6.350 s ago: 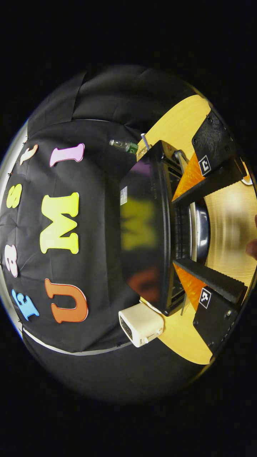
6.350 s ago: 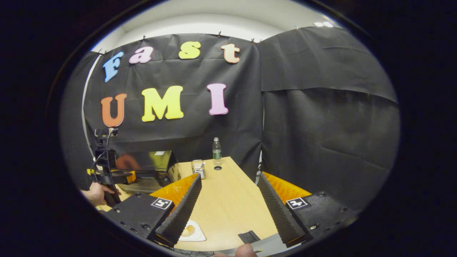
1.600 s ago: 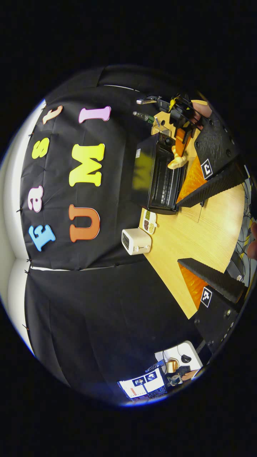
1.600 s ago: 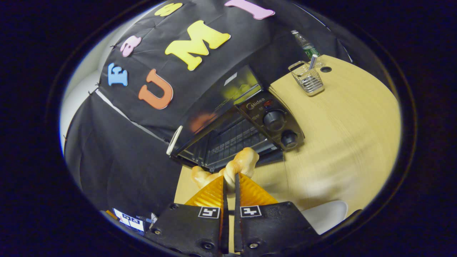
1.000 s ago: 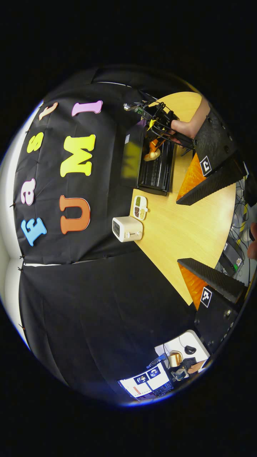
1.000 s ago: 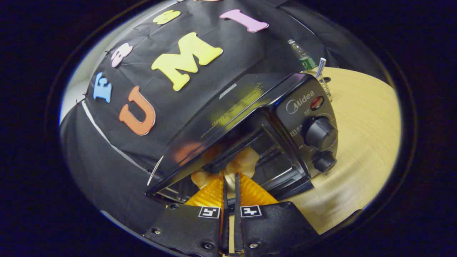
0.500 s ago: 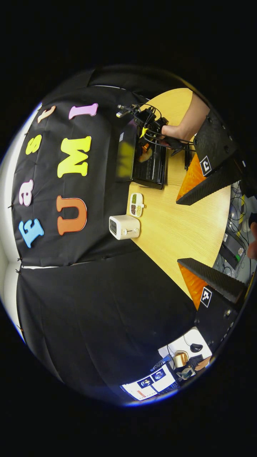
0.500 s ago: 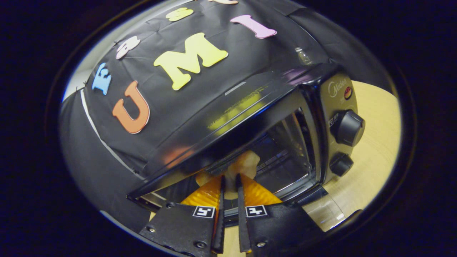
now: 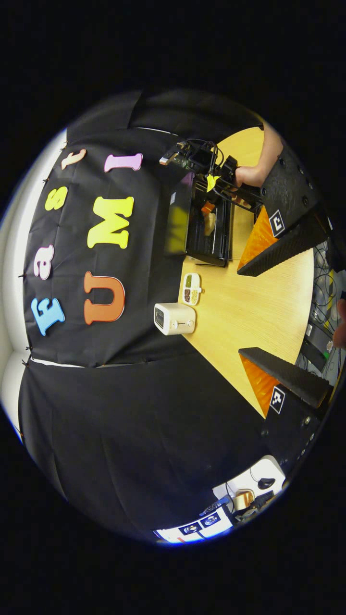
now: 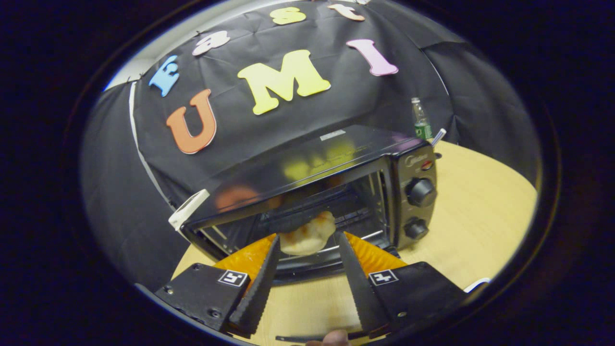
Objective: Open the electric oven with the left hand, put the food in, and close the electric oven.
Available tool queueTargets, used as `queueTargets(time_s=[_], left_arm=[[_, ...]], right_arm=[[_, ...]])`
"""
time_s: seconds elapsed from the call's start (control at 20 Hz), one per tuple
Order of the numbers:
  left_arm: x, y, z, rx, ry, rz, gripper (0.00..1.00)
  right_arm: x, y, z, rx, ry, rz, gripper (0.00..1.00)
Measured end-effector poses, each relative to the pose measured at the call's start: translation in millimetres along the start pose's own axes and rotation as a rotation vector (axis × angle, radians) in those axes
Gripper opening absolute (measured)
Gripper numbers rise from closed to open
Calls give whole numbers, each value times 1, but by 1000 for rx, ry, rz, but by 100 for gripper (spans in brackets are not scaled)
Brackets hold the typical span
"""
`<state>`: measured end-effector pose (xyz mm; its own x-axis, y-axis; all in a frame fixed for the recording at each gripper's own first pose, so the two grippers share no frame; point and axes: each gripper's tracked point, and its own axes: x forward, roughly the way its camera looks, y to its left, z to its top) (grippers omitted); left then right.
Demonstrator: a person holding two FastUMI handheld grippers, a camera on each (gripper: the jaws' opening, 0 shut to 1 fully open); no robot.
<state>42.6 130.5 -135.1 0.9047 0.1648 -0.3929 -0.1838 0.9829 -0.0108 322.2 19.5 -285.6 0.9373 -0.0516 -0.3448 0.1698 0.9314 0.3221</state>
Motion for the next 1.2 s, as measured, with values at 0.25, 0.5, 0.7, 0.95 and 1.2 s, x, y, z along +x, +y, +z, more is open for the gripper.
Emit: queueTargets(time_s=[0.25, 0.5, 0.7, 0.95, 1.2], left_arm=[[9, -17, -3, 1, -42, -87, 93], [18, -54, -25, -5, -21, -187, 94], [21, -95, -47, -1, 16, -267, 94], [30, -144, -83, 25, 104, -347, 94], [49, -180, -118, 47, 180, -375, 93]], right_arm=[[-110, -11, 18, -136, -29, -29, 87], [-203, -33, 49, -223, -86, -70, 95], [-253, -49, 69, -220, -103, -105, 96], [-298, -75, 88, -240, -113, -160, 96], [-314, -100, 97, -263, -113, -208, 97]])
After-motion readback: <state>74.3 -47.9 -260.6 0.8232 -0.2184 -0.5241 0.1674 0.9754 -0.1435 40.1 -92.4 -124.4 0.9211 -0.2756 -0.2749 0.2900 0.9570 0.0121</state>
